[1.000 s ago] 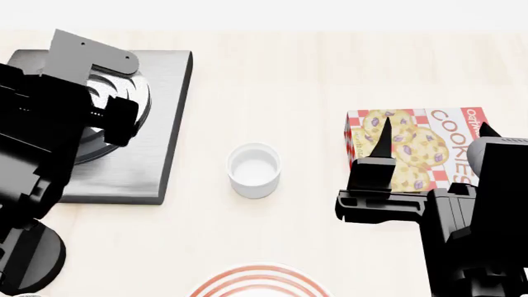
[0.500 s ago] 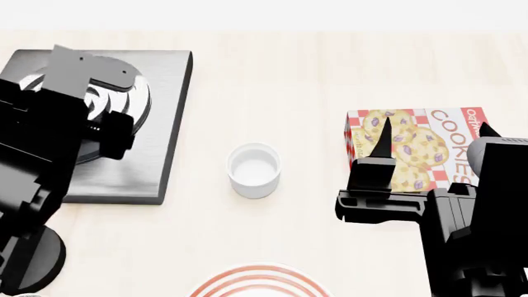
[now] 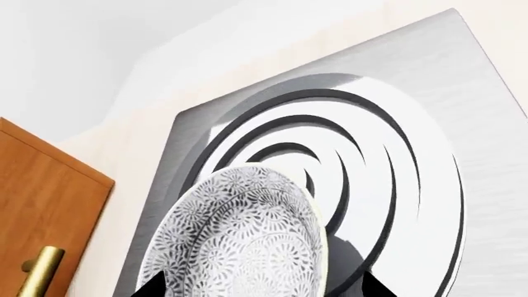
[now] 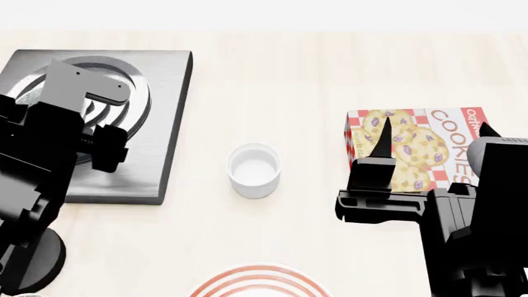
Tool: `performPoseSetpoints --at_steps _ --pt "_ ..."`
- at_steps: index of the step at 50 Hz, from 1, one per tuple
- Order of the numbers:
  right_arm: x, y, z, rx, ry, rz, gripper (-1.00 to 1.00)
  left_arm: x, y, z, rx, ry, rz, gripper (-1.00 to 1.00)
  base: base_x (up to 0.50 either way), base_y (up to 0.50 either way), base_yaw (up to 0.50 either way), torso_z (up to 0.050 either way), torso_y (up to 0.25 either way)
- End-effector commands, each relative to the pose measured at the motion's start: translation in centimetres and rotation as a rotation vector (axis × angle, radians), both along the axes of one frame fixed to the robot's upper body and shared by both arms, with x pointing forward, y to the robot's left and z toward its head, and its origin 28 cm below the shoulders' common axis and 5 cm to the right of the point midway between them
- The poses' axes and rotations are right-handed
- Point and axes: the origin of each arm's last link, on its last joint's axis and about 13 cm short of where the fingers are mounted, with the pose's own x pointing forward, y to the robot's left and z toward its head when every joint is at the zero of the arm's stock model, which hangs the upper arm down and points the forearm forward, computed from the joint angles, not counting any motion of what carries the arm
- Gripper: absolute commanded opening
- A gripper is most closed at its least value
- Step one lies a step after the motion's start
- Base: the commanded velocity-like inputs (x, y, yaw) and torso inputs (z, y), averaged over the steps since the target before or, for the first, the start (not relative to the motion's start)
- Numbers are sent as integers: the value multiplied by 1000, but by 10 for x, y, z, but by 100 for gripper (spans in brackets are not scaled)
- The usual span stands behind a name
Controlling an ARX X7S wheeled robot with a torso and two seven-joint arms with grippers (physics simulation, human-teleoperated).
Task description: Pick the akita bowl on the stove and place it on the plate.
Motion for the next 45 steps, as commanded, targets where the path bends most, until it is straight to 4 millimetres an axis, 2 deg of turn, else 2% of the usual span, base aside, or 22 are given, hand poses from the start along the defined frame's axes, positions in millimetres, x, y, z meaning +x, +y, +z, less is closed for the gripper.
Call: performPoseSetpoints --at_steps 1,18,19,45 --pt "0 0 0 0 0 0 100 -1 4 -5 8 15 11 100 0 0 0 0 0" --pt "1 -1 -2 1 3 0 100 0 5 -7 12 14 7 100 0 0 0 0 0" --pt "1 -1 -2 1 3 0 100 0 5 -7 12 14 7 -100 0 0 0 0 0" --pt "0 -1 -1 2 2 -1 100 0 6 -8 8 11 1 -100 0 0 0 0 0"
